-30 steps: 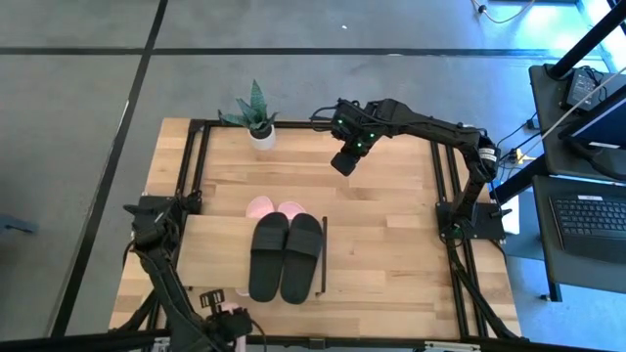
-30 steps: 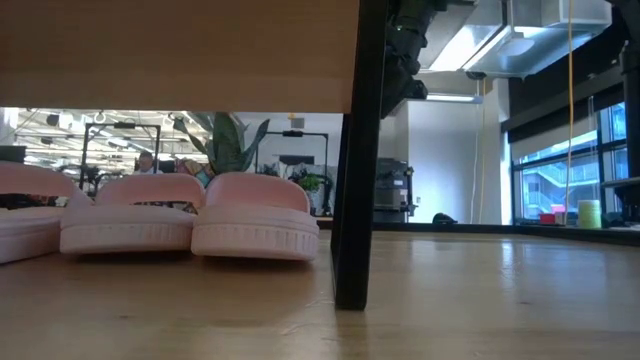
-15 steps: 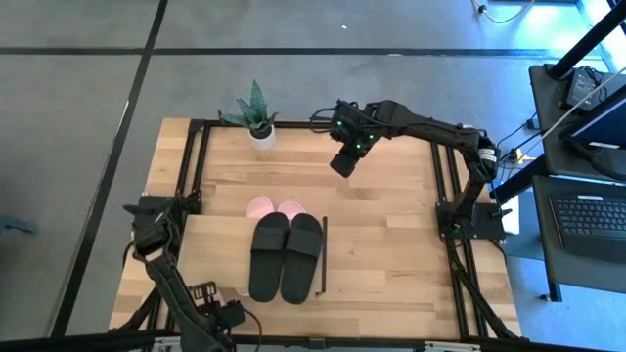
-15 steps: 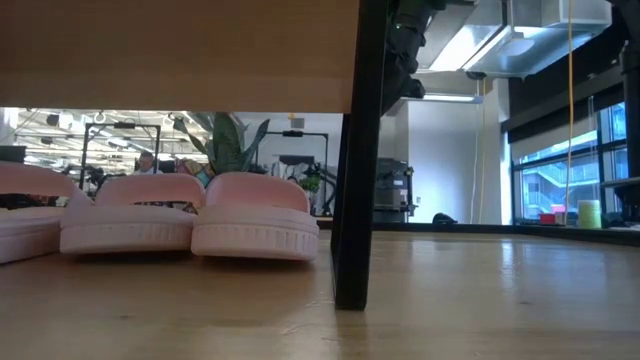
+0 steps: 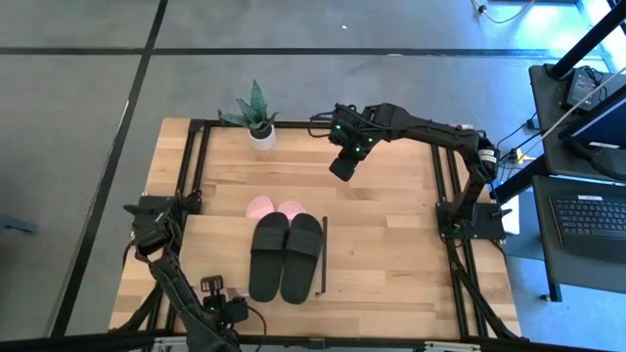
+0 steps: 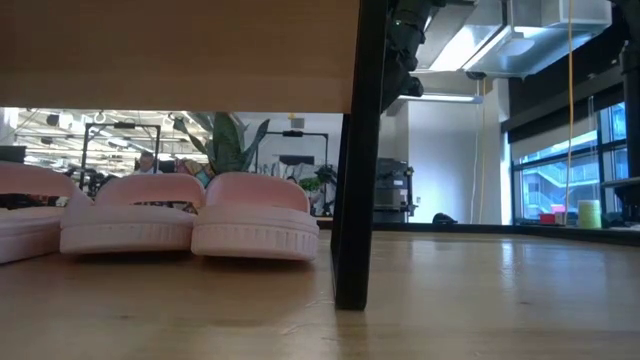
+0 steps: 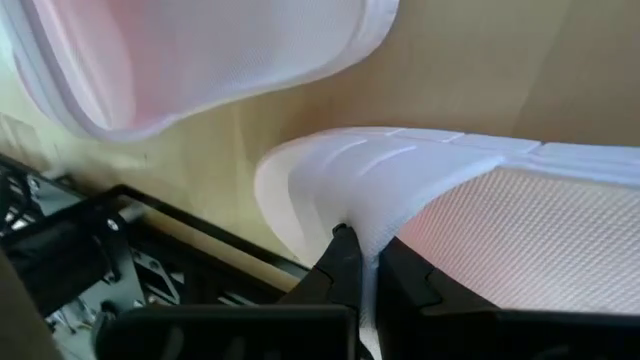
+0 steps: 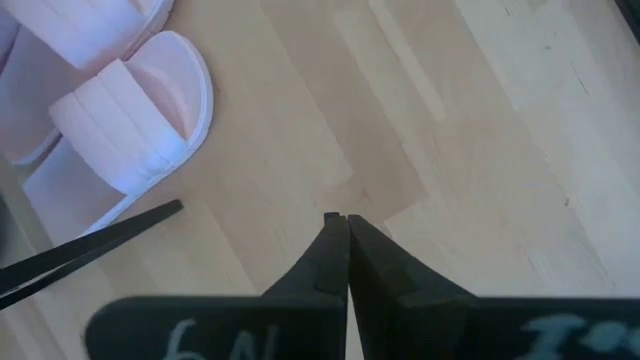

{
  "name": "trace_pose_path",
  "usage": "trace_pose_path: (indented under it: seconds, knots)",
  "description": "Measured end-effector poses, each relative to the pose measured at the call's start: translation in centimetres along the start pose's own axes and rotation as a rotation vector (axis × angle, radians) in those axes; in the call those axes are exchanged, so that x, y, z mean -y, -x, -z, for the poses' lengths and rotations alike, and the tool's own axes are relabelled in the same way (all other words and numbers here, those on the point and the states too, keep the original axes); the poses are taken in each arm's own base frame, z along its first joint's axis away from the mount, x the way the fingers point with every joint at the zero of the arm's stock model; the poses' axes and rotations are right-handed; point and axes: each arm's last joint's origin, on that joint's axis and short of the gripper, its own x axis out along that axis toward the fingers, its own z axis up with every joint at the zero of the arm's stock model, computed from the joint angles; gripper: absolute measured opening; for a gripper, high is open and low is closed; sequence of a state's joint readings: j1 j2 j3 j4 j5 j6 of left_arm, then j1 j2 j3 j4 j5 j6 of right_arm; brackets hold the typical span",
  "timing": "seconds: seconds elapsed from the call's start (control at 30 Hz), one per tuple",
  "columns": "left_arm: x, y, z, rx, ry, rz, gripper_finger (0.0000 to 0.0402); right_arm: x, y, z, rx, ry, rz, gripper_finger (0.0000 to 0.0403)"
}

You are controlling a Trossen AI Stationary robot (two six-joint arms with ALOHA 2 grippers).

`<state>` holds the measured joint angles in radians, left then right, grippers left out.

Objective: Pick and place slides into the shelf
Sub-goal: Put the pink slide under the shelf

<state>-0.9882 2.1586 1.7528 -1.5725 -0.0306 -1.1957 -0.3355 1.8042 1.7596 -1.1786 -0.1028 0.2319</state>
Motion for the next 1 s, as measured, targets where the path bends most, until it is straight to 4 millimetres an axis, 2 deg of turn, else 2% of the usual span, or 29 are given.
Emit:
trace_pose_path:
  seconds: [0.27,0.73,1.0]
  knots:
    - [-0.1,-0.8,0.3,0.003,-0.073,-0.038,0.0003,0.0,0.0,0.0,0.000,-0.021,0.000,0.0006]
    - [-0.1,-1.1,0.4,0.002,-0.024,-0.048,0.0055,0.0,0.0,0.0,-0.001,-0.026,-0.001,0.0006]
    - [0.0,-1.2,0.4,-0.002,0.015,-0.048,0.0126,-0.1,0.0,0.0,-0.001,-0.025,-0.001,0.0006]
